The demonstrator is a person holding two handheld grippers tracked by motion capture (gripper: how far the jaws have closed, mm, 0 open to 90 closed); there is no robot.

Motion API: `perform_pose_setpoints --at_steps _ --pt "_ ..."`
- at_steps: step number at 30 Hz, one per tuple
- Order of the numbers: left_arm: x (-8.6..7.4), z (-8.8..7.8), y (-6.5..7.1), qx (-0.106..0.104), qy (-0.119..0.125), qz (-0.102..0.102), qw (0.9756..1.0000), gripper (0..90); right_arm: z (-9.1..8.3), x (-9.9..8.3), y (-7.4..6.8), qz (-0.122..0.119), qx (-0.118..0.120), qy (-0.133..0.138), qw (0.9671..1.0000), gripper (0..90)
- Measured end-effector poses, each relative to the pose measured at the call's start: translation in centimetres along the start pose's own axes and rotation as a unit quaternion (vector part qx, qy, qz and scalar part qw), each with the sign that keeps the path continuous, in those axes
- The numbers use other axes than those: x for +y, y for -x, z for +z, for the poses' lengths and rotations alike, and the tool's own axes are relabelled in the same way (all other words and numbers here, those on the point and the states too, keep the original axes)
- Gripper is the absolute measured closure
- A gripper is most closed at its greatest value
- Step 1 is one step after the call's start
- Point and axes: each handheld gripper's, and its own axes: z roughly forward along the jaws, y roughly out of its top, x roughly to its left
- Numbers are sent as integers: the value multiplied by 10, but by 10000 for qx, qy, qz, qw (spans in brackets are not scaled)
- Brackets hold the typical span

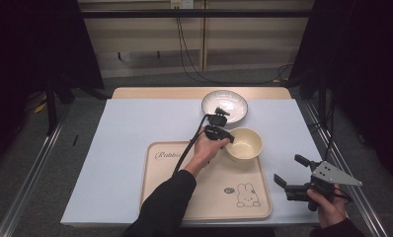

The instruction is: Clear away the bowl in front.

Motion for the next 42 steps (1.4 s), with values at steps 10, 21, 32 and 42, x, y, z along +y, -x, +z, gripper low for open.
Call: perform_pose_setpoints --at_steps 10,21,32,42 --pt "1 1 0 -85 118 53 9999 821 0 0 0 -18 -16 5 10000 10" --pt "-2 1 -2 -124 456 234 9986 740 0 0 0 -7 11 2 10000 10" --pt "-7 -13 -3 219 1087 379 9931 195 0 0 0 8 -4 2 10000 10" --pt "-18 -39 -6 215 1424 576 9879 25 1 0 0 4 12 9 10000 10"
